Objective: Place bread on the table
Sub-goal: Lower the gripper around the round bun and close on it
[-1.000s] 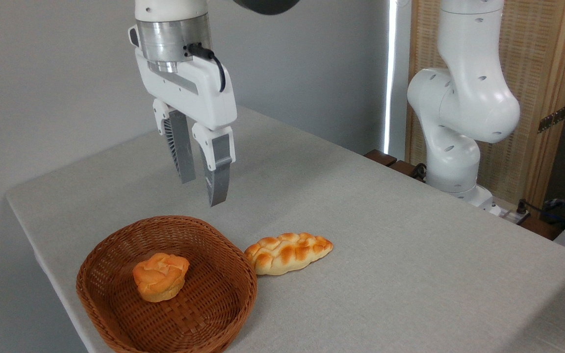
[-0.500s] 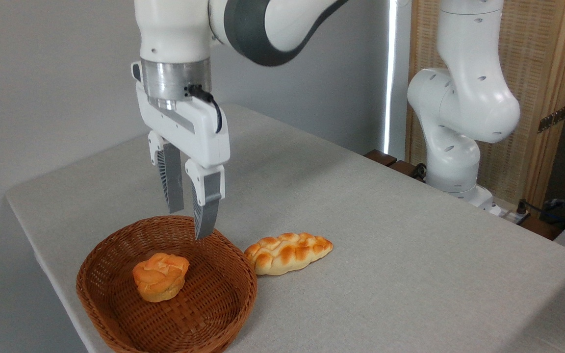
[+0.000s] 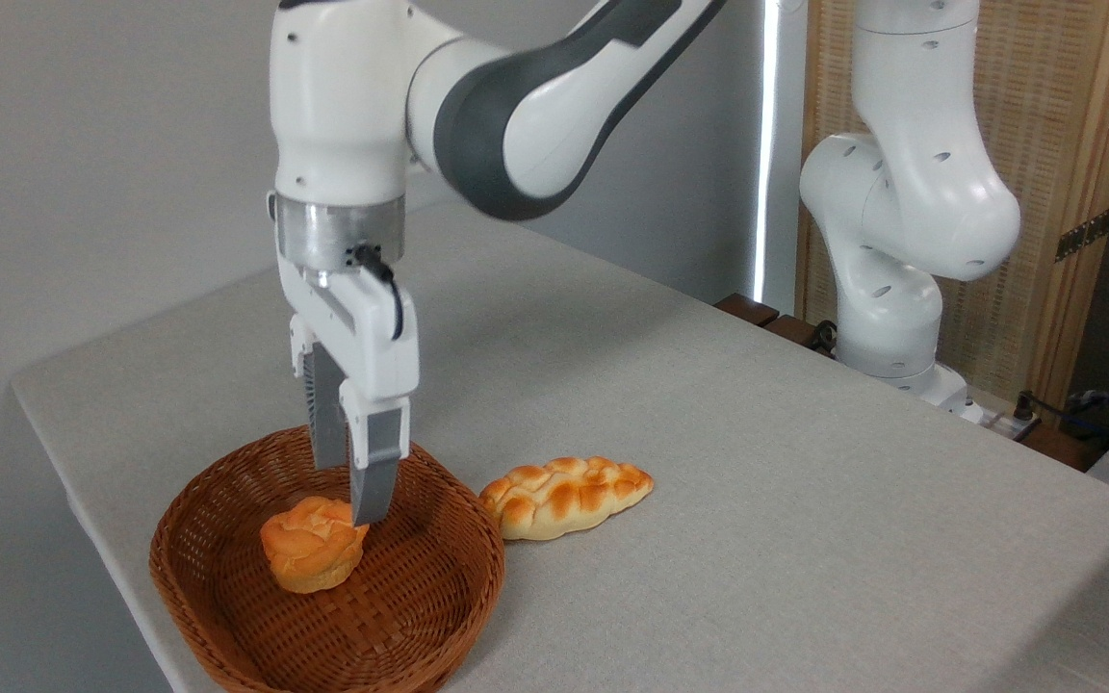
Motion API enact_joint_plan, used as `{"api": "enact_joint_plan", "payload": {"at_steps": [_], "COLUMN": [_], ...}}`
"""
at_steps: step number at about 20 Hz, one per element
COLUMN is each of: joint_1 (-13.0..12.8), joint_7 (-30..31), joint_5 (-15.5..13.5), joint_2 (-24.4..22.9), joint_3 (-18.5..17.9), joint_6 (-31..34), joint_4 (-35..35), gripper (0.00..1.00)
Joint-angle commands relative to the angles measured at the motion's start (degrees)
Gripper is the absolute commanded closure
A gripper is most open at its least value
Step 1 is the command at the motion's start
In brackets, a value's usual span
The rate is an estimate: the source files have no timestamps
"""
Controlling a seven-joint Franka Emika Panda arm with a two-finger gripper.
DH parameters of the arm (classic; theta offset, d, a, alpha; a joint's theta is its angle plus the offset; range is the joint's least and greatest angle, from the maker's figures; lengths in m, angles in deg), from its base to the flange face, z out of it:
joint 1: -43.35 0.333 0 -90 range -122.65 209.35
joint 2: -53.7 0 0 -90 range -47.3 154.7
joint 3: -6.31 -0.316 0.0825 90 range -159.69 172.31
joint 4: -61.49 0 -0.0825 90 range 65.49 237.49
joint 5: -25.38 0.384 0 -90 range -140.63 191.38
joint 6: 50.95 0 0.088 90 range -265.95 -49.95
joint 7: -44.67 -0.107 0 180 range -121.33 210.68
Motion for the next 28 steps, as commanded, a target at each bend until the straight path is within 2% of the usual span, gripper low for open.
{"api": "enact_joint_plan", "payload": {"at_steps": [1, 8, 11, 13, 22, 23, 25, 26, 27, 28], "joint_1": [-0.2, -0.2, -0.2, -0.1, 0.0, 0.0, 0.0, 0.0, 0.0, 0.0], "joint_7": [-0.8, -0.8, -1.8, -4.6, -4.8, -4.8, -5.2, -5.4, -6.4, -7.2], "joint_5": [-0.2, -0.2, -0.1, -0.1, -0.2, -0.2, -0.2, -0.2, -0.2, -0.2], "joint_2": [2.1, 3.9, 4.7, 5.4, 6.2, 6.2, 6.3, 6.2, 6.2, 6.2], "joint_3": [1.7, 1.7, 1.7, 1.7, 1.7, 1.7, 1.7, 1.7, 1.7, 1.7], "joint_6": [-1.9, -6.6, -6.8, -6.8, -7.6, -7.5, -7.6, -7.5, -7.5, -7.5], "joint_4": [-0.1, -0.1, -0.1, -0.1, -0.1, -0.1, -0.1, -0.1, -0.1, -0.1], "gripper": [0.00, 0.00, 0.00, 0.00, 0.01, 0.07, 0.30, 0.36, 0.47, 0.50]}}
